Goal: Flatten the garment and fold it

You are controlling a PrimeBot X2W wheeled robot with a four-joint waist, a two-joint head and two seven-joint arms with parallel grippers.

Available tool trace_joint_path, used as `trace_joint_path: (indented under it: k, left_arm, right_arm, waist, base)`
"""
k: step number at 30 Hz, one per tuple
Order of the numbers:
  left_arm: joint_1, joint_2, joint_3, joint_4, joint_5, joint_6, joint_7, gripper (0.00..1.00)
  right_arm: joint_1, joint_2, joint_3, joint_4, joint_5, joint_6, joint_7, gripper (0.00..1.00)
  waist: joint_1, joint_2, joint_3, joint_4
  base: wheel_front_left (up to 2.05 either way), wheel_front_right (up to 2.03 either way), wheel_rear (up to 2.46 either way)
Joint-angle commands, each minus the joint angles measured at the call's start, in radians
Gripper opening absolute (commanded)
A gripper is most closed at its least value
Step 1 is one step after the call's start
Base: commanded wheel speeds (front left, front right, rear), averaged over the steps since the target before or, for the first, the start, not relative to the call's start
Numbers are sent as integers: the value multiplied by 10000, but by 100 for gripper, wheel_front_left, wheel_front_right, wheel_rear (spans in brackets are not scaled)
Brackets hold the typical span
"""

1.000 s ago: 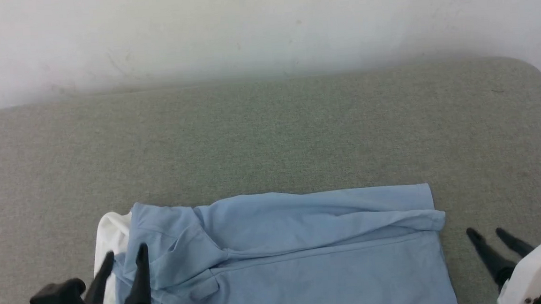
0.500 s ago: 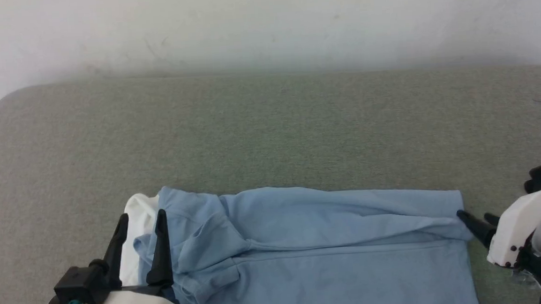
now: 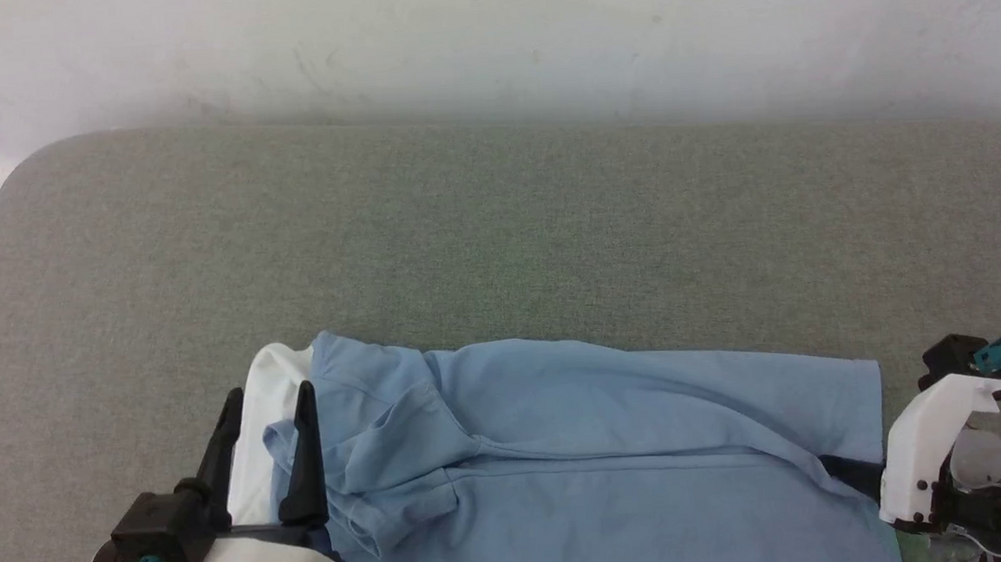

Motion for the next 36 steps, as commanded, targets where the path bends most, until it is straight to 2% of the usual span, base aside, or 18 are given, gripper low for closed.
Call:
trace_joint_path:
  k: [1,5,13,18,26,30,33,36]
  left_arm:
    - [-3,65,37,88,100,-52,-48,100]
    - [49,123,83,177,120,-49,-48,100]
    - [227,270,175,176,129,14,-48,100]
    - [349,391,238,69,190,138,-27,100]
    - [349,454,167,-2,241,217,78,100]
    - [351,452,100,6,256,248,134,100]
    - [354,439,29,7,255,251,186,100]
    - [333,429,-15,19,233,244,226,100]
  right_arm:
    - [758,425,338,458,114,-6,554,0]
    - [660,404,306,92,88,-6,471,0]
    - [810,93,-214,-1455,-26,-6,-275,0]
    - [1276,-45,-1298,-2266,-187,-6,-156,0]
    - [1407,-131,-3317,-2512,-751,-6,104,0]
    - [1241,496,-3238,-2977,-139,-6,772,0]
    - [1152,1154,-2748,-3493,1267,-6,1703,0]
    - [1132,1518,-2220,-3836,2710,-6,2436,0]
  waist:
    - [1,0,-58,-48]
    - [1,0,-222,-149]
    - [1,0,-521,-358]
    - [1,0,-572,-581]
    - [1,0,-562,-773]
    - [1,0,-622,-785]
    - [1,0,-672,-735]
    - [1,0,-713,-670]
  base:
    - [0,0,0]
    - [0,0,0]
    - [0,0,0]
    - [0,0,0]
    - [0,0,0]
    - [0,0,0]
    - [0,0,0]
    - [0,0,0]
